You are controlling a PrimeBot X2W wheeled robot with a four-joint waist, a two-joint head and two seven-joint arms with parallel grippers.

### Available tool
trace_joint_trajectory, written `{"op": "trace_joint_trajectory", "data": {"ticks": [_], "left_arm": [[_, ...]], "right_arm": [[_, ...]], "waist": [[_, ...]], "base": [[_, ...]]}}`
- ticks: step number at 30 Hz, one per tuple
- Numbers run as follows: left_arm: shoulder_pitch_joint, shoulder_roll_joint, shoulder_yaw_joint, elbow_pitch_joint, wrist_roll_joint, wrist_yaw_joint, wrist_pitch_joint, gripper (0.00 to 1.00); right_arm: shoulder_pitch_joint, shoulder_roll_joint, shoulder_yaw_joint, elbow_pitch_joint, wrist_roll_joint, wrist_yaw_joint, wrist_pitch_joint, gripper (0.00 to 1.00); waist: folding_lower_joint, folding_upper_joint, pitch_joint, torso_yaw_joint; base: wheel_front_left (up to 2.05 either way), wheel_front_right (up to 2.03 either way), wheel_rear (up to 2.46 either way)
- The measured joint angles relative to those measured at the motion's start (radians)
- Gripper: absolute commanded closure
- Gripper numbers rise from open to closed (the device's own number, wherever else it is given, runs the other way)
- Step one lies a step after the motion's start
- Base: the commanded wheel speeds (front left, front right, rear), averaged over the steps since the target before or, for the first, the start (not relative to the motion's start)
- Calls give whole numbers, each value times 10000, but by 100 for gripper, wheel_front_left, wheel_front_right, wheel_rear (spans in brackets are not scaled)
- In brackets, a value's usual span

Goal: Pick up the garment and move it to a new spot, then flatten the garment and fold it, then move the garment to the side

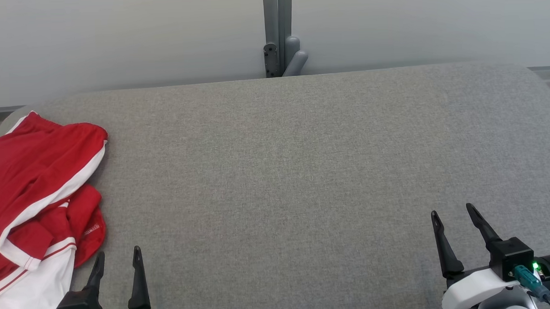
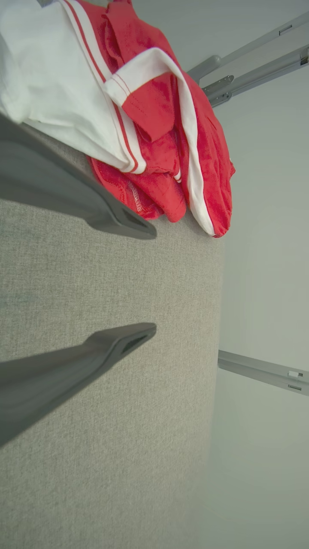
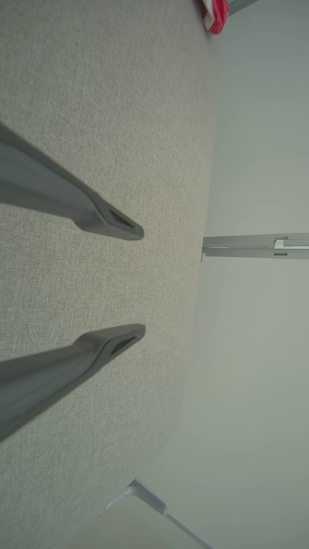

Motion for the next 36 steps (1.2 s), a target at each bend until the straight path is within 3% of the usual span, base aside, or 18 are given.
{"op": "trace_joint_trajectory", "data": {"ticks": [36], "left_arm": [[-12,-17,173,176,-113,-90,-69,0]], "right_arm": [[41,54,-403,-23,495,0,-2,0]], "waist": [[0,0,34,-63]], "base": [[0,0,0]]}}
